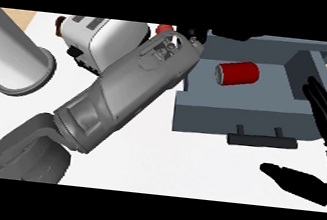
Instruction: Pick up the can, place it into the drawer and close the drawer
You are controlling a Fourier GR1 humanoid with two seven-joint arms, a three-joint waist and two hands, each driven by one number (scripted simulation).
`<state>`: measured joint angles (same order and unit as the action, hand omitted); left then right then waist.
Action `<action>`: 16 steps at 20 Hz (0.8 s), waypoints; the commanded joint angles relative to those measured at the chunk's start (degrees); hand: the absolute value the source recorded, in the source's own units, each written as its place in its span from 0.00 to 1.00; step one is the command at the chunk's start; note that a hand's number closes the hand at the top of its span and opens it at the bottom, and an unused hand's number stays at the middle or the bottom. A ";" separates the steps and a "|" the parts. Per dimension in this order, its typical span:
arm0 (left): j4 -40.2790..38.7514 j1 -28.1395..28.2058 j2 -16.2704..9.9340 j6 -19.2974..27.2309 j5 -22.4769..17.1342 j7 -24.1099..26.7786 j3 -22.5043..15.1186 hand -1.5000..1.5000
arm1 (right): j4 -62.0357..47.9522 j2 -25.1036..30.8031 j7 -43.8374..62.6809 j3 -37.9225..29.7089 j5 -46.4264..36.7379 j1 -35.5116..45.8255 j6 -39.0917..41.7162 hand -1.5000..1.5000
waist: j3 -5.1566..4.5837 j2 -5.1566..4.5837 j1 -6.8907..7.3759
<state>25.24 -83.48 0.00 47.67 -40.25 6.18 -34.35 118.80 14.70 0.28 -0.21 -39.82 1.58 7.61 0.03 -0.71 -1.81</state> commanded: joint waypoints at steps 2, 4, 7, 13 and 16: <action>0.96 -0.55 -2.03 -1.95 0.60 -3.55 0.83 0.00 | -7.96 0.61 -0.30 4.73 -11.24 2.93 -3.10 0.00 | -0.03 0.59 2.32; 0.79 0.88 -0.85 -0.44 1.14 -0.75 2.32 0.00 | -9.78 0.82 -0.57 5.47 -13.86 2.23 -3.97 0.00 | -0.03 0.52 1.71; 3.20 1.30 -2.30 -0.93 2.30 -4.78 1.16 0.00 | -17.99 -2.15 -0.39 8.31 -20.31 5.07 -9.60 0.00 | -0.02 0.78 2.76; 11.74 6.57 -7.51 -0.45 5.18 -8.18 -0.14 0.00 | -31.14 -6.64 -1.78 5.84 -22.08 9.70 -19.03 0.00 | -0.01 1.07 3.88; 16.30 8.43 -11.74 -1.93 6.42 -10.73 -0.64 0.00 | -37.30 -5.42 -3.13 2.82 -22.05 12.37 -21.11 0.00 | -0.01 0.99 3.82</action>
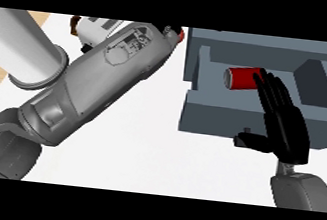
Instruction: Pick up the can, place it into the drawer and close the drawer
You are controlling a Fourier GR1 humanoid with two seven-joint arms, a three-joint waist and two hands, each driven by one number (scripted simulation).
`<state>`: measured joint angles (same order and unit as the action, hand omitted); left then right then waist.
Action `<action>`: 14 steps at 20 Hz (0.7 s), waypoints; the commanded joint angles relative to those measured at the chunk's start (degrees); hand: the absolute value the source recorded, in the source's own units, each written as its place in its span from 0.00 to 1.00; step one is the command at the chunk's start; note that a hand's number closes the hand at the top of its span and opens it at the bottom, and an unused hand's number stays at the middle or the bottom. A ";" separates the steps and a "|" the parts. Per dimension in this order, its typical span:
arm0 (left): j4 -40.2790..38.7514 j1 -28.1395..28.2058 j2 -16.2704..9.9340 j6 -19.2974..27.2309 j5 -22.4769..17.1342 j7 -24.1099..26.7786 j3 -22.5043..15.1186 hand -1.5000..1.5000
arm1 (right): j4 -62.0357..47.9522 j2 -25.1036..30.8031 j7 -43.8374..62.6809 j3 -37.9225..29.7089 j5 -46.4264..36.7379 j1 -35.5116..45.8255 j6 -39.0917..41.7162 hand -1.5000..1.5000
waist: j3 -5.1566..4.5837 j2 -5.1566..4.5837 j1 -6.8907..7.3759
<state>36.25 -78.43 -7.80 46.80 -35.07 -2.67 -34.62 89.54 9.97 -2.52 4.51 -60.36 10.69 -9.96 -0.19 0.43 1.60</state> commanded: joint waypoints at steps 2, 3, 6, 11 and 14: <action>6.65 4.47 -5.91 -1.75 1.81 -2.70 -0.24 0.00 | -13.48 -2.25 -1.69 -1.57 -2.23 4.34 -6.62 0.00 | 0.23 -0.30 0.48; 9.27 3.38 -7.46 -1.38 1.79 -5.34 -0.03 0.00 | -14.65 -2.30 -2.22 -1.78 -2.47 5.47 -7.43 0.00 | 0.23 -0.14 0.74; 13.99 6.07 -7.19 1.38 3.16 -7.83 -2.10 0.00 | -20.71 -1.97 -1.35 -3.22 -5.16 8.81 -9.64 0.00 | 0.24 -0.04 1.67; 16.11 7.03 -11.61 -2.27 3.04 -8.94 -0.61 0.00 | -32.15 -1.71 -4.49 -6.14 -6.11 13.94 -16.41 0.00 | 0.31 -0.79 1.92; 20.07 11.06 -15.39 -5.00 2.03 -10.15 0.06 0.00 | -35.44 -2.29 -1.97 -7.27 -8.31 17.55 -18.31 0.00 | 0.25 -0.70 2.67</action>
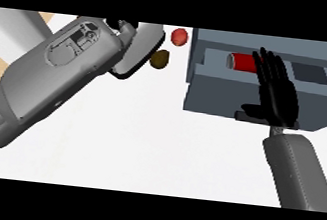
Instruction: Pick up the can, place it into the drawer and close the drawer
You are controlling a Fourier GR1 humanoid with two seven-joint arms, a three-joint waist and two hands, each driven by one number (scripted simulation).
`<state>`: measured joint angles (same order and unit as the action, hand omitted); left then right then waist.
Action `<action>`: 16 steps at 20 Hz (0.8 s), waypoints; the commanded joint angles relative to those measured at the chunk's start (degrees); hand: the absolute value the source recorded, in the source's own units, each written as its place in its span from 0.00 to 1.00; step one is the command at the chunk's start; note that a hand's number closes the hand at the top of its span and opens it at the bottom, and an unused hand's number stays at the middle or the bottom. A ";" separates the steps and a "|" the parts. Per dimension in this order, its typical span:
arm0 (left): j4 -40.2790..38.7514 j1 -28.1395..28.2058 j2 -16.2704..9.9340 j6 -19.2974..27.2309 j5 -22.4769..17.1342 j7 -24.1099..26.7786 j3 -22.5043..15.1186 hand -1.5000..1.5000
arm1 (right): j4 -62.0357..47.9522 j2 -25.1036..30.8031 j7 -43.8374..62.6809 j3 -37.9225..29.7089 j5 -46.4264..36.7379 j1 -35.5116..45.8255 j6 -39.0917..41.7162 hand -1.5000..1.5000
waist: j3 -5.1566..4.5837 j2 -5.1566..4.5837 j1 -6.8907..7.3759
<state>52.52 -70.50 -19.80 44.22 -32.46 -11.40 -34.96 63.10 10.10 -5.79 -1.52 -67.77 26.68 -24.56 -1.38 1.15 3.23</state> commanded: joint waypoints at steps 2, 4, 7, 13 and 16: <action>4.96 3.80 -2.76 0.54 1.27 -2.53 -0.90 0.00 | -12.39 -0.89 -0.68 -2.52 -1.06 4.12 -6.04 0.00 | 1.49 -1.50 0.43; 5.86 5.39 -3.77 0.28 1.61 -1.59 0.03 0.00 | -14.10 -1.29 -2.11 -4.01 1.16 6.92 -7.28 0.00 | 1.47 -1.55 -0.20; 10.37 7.29 -4.71 0.84 1.95 -2.77 -0.41 0.00 | -21.45 -1.74 -0.13 -5.20 -1.53 13.07 -10.20 0.00 | 1.46 -1.68 1.26; 15.87 12.33 -6.90 0.96 3.34 -4.08 -1.35 0.00 | -32.09 -0.57 -0.46 -8.87 -1.56 21.14 -15.64 0.00 | 1.49 -2.02 1.79; 17.96 11.94 -9.21 -0.61 2.97 -6.09 0.14 0.00 | -37.28 -0.48 -0.77 -10.06 -1.55 25.38 -17.49 0.00 | 1.51 -2.18 1.74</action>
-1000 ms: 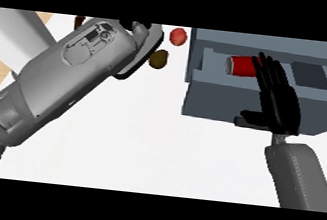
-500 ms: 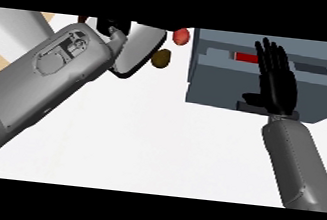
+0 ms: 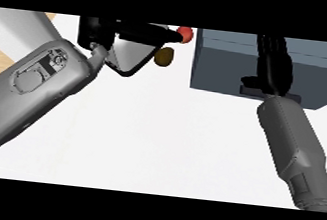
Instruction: Pick up the can, place it into the drawer and close the drawer
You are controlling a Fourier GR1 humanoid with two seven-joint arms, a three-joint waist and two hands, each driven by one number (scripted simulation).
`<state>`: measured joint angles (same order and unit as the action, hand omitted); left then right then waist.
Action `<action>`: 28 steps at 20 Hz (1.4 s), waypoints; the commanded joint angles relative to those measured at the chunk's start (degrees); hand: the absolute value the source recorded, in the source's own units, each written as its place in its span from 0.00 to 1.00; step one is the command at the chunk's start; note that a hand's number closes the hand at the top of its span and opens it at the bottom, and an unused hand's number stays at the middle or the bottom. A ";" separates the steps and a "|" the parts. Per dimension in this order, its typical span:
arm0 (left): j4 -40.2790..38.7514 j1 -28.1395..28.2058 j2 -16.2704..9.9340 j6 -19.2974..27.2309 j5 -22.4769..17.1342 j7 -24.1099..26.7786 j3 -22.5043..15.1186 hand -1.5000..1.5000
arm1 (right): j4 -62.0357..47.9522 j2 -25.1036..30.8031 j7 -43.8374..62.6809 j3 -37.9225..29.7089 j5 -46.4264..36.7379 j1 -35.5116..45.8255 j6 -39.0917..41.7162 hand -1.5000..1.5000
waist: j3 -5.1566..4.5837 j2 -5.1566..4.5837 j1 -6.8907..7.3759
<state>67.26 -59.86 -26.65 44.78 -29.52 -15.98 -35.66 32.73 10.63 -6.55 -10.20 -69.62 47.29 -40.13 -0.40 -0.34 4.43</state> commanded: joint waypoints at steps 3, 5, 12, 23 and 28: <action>5.97 5.60 -1.83 -0.06 1.21 -0.01 -0.52 0.00 | -9.73 1.00 1.40 -2.14 -0.34 10.41 -0.30 0.00 | 0.50 -0.82 1.23; 6.89 6.80 -3.54 -1.36 0.87 0.80 0.85 0.00 | -11.96 1.94 1.23 -2.76 -0.47 11.64 -0.93 0.00 | 0.50 -1.14 1.42; 11.22 10.14 -3.32 0.59 2.84 -0.04 0.06 0.00 | -16.64 2.64 1.52 -4.33 -0.07 16.39 -0.94 0.00 | 0.54 -1.24 1.71; 12.25 13.52 -4.09 -0.95 3.33 1.56 1.55 0.00 | -15.74 -2.02 -8.59 -12.18 10.14 19.29 0.52 0.00 | 0.69 -1.47 1.36; 12.14 15.16 -4.89 -1.71 3.23 2.34 2.64 0.00 | -14.57 -2.64 -15.09 -17.98 17.12 19.50 3.61 0.00 | 0.69 -1.27 0.46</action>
<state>79.45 -45.87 -30.71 43.84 -26.09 -14.16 -33.96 15.79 11.88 -18.79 -22.11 -60.59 62.84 -37.17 0.23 -1.68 3.60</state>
